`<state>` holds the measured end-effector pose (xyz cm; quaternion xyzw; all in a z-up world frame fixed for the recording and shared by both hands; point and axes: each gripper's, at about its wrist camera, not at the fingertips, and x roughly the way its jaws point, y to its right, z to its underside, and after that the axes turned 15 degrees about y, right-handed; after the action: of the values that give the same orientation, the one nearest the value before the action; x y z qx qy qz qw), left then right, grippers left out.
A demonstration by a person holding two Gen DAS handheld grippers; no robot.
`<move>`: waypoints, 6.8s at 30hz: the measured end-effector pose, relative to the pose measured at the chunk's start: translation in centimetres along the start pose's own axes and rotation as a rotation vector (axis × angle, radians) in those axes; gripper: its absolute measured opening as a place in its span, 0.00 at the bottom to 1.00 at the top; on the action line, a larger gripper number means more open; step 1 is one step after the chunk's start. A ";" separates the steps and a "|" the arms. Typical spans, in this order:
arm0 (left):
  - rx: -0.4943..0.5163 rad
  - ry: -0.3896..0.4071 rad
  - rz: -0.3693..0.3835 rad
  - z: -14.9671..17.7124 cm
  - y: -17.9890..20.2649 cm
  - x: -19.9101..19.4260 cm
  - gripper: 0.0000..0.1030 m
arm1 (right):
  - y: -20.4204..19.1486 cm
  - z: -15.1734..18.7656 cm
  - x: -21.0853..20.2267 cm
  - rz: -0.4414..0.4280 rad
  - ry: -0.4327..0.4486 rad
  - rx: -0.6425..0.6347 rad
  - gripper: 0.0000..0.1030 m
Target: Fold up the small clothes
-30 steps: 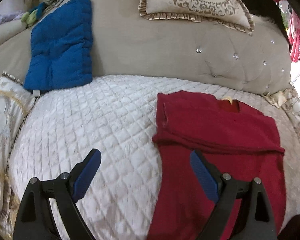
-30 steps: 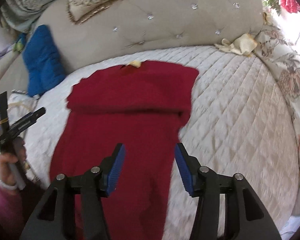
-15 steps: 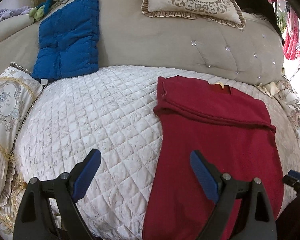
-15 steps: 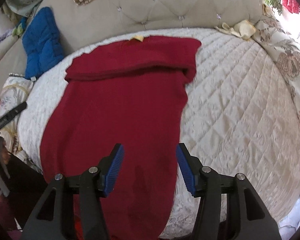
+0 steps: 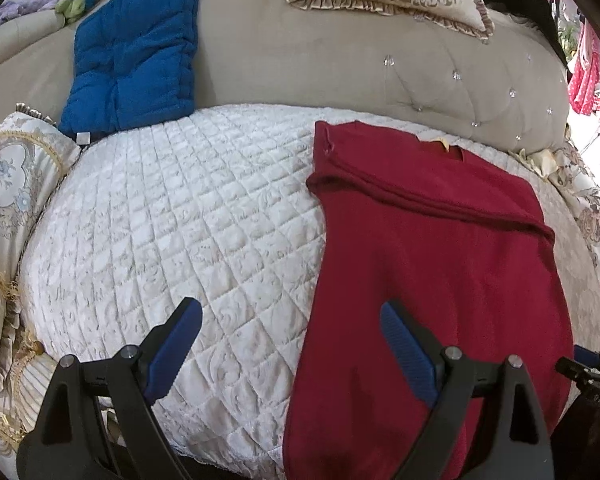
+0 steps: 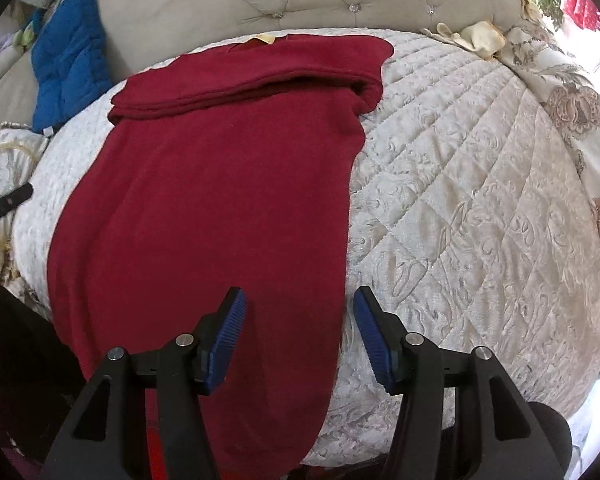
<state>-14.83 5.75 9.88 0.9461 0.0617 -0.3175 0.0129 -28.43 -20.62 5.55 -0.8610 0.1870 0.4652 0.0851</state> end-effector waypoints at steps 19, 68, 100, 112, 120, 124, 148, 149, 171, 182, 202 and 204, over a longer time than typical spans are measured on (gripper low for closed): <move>-0.051 -0.115 0.094 3.7 -0.8 0.6 0.91 | -0.1 0.3 -0.4 -0.056 0.091 0.000 0.00; 0.010 -0.310 0.095 10.1 0.2 1.5 0.91 | 0.6 7.3 0.3 -0.243 -0.232 0.144 0.31; -0.135 -0.133 0.313 0.2 -0.5 -1.2 0.07 | 2.3 -3.1 -4.0 -0.517 0.126 0.238 0.00; -0.166 -0.024 0.275 -11.4 2.6 9.9 0.07 | 5.1 -15.7 3.1 -0.355 0.273 0.303 0.00; -0.224 -0.055 0.282 -13.0 2.4 17.9 0.17 | 5.8 -20.7 11.6 -0.260 0.195 0.304 0.00; -0.280 -0.007 0.256 -13.8 0.0 18.1 0.72 | 7.4 -20.8 12.3 -0.198 0.221 0.310 0.14; -0.019 -0.093 0.066 -9.5 0.9 19.7 0.74 | -4.4 -24.7 15.6 -0.232 0.169 0.058 0.20; -0.016 -0.092 0.065 -9.5 0.9 19.6 0.74 | -6.9 -25.1 16.1 -0.300 0.153 0.030 0.21; -0.037 -0.090 0.071 -9.8 0.4 18.9 0.75 | -23.9 -26.7 28.2 -0.342 -0.021 -0.150 0.00; -0.035 -0.058 0.069 -10.0 0.7 18.5 0.75 | -15.9 -24.9 21.4 -0.376 0.079 -0.038 0.11; 0.040 -0.078 0.065 -8.8 3.9 19.8 0.83 | 6.2 -21.3 16.3 0.145 0.200 0.078 0.14; 0.038 -0.079 0.067 -8.8 3.9 19.9 0.83 | 6.1 -21.9 17.3 0.123 0.181 0.089 0.14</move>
<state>6.67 4.59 4.79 0.9345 0.0235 -0.3550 0.0078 -5.41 -37.41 3.41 -0.8817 0.2672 0.3810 0.0774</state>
